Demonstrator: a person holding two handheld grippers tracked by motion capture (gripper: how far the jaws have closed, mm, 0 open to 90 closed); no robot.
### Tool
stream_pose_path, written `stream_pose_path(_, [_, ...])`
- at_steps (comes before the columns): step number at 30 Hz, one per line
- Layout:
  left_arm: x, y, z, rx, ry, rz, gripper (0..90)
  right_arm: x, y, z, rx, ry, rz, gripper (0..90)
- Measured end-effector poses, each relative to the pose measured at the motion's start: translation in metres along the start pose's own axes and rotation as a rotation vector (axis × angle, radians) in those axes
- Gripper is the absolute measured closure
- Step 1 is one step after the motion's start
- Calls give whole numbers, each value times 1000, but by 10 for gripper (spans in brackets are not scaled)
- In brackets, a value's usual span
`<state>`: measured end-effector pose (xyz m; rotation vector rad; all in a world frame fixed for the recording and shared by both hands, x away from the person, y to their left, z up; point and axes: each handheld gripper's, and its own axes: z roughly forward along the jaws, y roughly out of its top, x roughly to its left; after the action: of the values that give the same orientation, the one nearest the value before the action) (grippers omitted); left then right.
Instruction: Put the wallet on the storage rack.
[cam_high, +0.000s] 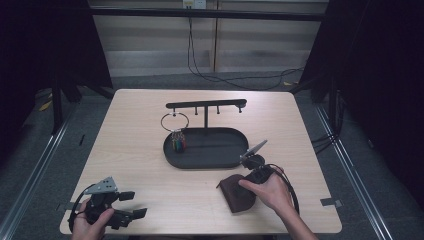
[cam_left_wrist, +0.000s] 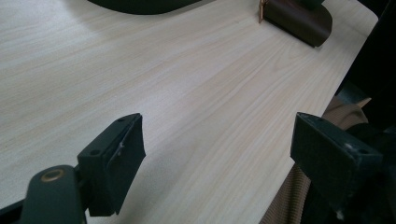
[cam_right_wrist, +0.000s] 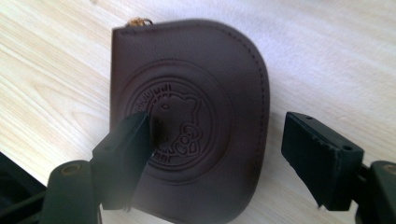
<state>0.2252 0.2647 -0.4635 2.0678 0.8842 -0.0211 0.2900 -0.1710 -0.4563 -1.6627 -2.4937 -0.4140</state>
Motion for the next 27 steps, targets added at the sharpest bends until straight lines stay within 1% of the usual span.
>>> stream_pose_path(2, [0, 0, 0, 5, 0, 4, 176, -1, -1, 2, -9, 14, 7, 236])
stream_pose_path(4, [0, 0, 0, 6, 2, 3, 176, -1, -1, 2, -5, 12, 3, 255])
stream_pose_path(6, [0, 0, -1, -3, 0, 8, 177, 1, 0, 4, -3, -1, -4, 239])
stream_pose_path(7, [-1, 1, -1, -9, 4, 8, 178, 1, 0, 5, -1, -4, -3, 239])
stream_pose_path(9, [0, 1, -2, -8, 1, 8, 178, 0, 1, 5, 6, 4, 11, 240])
stream_pose_path(12, [0, 1, -1, -5, 3, 7, 178, -3, 1, 7, 17, 26, 22, 249])
stream_pose_path(17, [0, 1, 0, 0, 6, 15, 178, -6, 2, 7, 18, 80, 32, 345])
stream_pose_path(19, [0, 1, -1, 4, 22, 13, 181, -5, 2, 6, 15, 80, 26, 360])
stream_pose_path(21, [0, 1, -1, 0, 21, 5, 182, -4, 2, 5, 17, 75, 25, 372])
stream_pose_path(23, [0, 1, -1, 0, 16, 9, 182, -3, 2, 5, 19, 74, 35, 379])
stream_pose_path(27, [0, 1, -2, -1, 15, 7, 182, -3, 2, 4, 17, 65, 39, 388])
